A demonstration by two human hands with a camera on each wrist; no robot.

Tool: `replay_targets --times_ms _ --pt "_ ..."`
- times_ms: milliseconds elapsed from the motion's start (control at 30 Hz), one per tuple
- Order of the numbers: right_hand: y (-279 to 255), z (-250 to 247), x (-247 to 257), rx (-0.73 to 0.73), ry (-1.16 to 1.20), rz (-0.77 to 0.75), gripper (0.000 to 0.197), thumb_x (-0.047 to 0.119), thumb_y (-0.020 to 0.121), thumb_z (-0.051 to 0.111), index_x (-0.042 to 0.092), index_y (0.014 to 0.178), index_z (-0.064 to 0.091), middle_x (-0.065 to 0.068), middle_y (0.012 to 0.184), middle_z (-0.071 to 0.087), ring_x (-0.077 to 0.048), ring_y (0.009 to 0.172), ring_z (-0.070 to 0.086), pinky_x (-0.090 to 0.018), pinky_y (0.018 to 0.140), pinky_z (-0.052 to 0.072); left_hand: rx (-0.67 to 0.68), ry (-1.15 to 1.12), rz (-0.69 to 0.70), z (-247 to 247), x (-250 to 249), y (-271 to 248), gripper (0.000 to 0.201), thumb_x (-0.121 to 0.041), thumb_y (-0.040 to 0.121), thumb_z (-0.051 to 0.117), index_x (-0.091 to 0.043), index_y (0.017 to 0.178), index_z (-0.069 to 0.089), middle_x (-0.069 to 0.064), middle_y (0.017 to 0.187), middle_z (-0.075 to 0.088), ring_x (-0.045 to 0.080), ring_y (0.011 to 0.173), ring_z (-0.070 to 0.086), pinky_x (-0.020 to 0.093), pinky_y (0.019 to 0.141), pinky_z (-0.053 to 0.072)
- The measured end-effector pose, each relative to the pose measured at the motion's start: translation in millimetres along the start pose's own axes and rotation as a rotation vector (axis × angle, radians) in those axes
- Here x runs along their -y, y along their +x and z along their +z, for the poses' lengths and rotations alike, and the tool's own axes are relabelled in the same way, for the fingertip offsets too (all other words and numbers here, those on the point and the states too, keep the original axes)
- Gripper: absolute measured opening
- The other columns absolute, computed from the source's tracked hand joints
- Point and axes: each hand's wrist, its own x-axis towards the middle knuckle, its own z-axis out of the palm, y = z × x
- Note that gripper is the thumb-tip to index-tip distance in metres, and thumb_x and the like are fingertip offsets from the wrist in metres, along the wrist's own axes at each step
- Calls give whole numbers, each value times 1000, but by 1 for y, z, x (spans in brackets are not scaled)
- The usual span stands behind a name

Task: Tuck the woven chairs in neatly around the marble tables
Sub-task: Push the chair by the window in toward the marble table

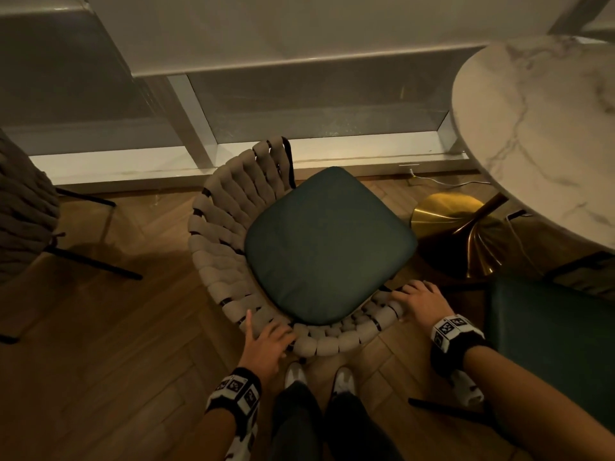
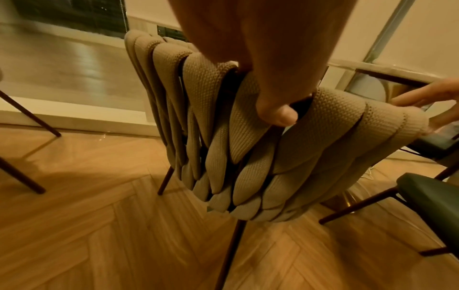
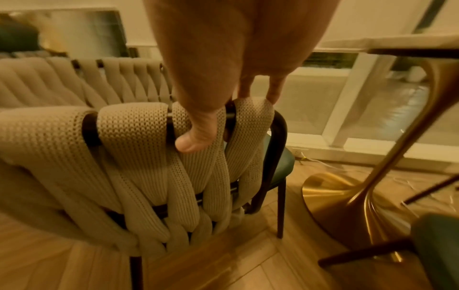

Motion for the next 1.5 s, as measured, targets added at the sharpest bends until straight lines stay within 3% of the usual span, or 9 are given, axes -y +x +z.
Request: replay_targets --times_ms 167,267,367,533,767,867,1000,1133,1500 --pt "-14 13 13 -31 58 50 53 42 84 59 41 132 38 7 135 47 -22 131 29 -45 109 18 -4 44 -12 -2 19 2 74 -22 22 90 -40 91 69 -19 93 71 14 95 68 64 104 -5" --pt "-21 22 27 -64 64 93 55 43 83 61 42 133 37 7 131 51 -22 126 35 -44 106 22 -29 52 -10 -13 39 7 70 -17 36 91 -39 99 67 -15 103 70 22 106 64 61 104 -14" --pt "-20 22 43 -102 85 140 53 44 82 62 41 130 40 6 128 55 -23 123 38 -45 103 26 -92 -39 -41 -30 58 21 57 -5 76 68 -35 123 54 -7 135 54 28 136 33 62 100 -28" --pt "-5 15 66 -148 130 196 51 44 82 62 39 129 42 3 126 55 -24 122 38 -45 97 30 -135 15 -103 -60 80 45 53 -7 90 49 -37 132 41 -7 150 33 23 145 3 65 107 -11" --pt "-9 17 74 -127 98 193 67 48 72 73 39 130 42 -2 127 58 -34 122 49 -59 97 38 -147 -12 12 -43 54 41 70 -1 86 54 -30 142 24 4 153 24 22 145 4 72 98 -16" --pt "-9 29 77 -149 88 219 56 43 76 71 37 124 44 -6 116 65 -37 118 53 -62 95 43 -146 -61 40 -37 54 44 65 -2 83 58 -30 138 36 3 147 36 25 143 13 73 90 -19" --pt "8 18 81 -143 87 257 50 38 76 72 41 121 48 -15 110 64 -40 112 54 -63 96 40 -142 -29 40 -46 64 60 68 -8 62 81 -34 120 55 -3 125 59 28 130 44 83 89 5" --pt "33 2 84 -176 117 267 41 41 87 58 41 126 45 -14 112 59 -39 112 48 -60 102 33 -154 -81 -22 -67 80 87 58 0 89 49 -32 136 40 -6 146 37 24 143 11 73 101 -11" --pt "90 -27 49 -217 181 342 38 33 95 46 43 131 37 -14 125 51 -40 123 35 -59 109 23 -157 -87 21 -123 94 164 58 2 87 46 -32 134 42 -2 144 38 26 142 11 75 105 4"
